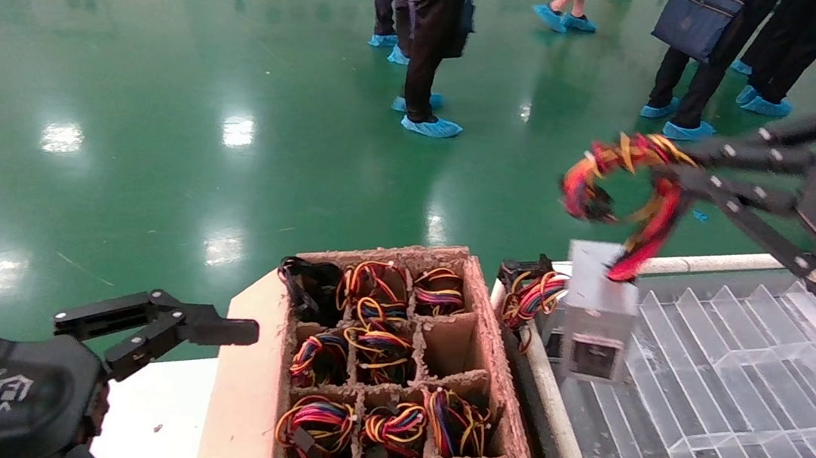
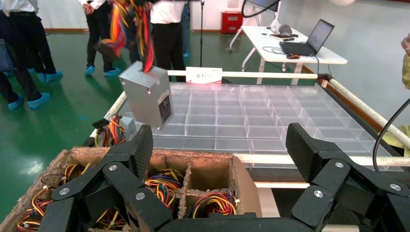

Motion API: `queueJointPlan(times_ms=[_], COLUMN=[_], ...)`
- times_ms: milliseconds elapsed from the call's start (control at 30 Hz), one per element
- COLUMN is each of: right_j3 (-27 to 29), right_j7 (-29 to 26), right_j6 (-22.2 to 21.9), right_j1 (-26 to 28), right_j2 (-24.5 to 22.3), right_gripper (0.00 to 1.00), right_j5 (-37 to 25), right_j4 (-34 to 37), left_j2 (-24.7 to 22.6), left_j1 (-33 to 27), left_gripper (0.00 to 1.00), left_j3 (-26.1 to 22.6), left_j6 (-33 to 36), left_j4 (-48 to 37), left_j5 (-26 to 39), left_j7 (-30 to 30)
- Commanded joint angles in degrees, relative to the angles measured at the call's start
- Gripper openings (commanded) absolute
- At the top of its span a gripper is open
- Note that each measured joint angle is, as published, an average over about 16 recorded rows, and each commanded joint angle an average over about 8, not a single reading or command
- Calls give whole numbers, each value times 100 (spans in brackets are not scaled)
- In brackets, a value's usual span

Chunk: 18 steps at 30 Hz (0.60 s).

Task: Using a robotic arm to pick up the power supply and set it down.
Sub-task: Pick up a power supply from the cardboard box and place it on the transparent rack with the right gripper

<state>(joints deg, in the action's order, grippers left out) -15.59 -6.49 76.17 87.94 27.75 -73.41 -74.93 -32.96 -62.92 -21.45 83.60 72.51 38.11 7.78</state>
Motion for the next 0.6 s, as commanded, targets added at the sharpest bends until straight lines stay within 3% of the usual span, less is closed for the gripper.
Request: queueJointPlan(times_ms=[33,300,600], right_j3=[13,-12,-141], right_j7=[43,342,673], right_j6=[-9,-165,-256], right_j1=[-90,-459,-663], right_j2=[-103,-267,-117], right_gripper=[0,0,0], right_j5=[-39,-257,-459], right_j4=[33,222,424], left_j2=[0,0,0], left_j1=[0,0,0], left_gripper=[100,100,100], left_j3=[0,0,-1], left_j6=[0,0,0], left_j4=[0,0,0], left_j5=[0,0,-1], left_j7=[0,0,0])
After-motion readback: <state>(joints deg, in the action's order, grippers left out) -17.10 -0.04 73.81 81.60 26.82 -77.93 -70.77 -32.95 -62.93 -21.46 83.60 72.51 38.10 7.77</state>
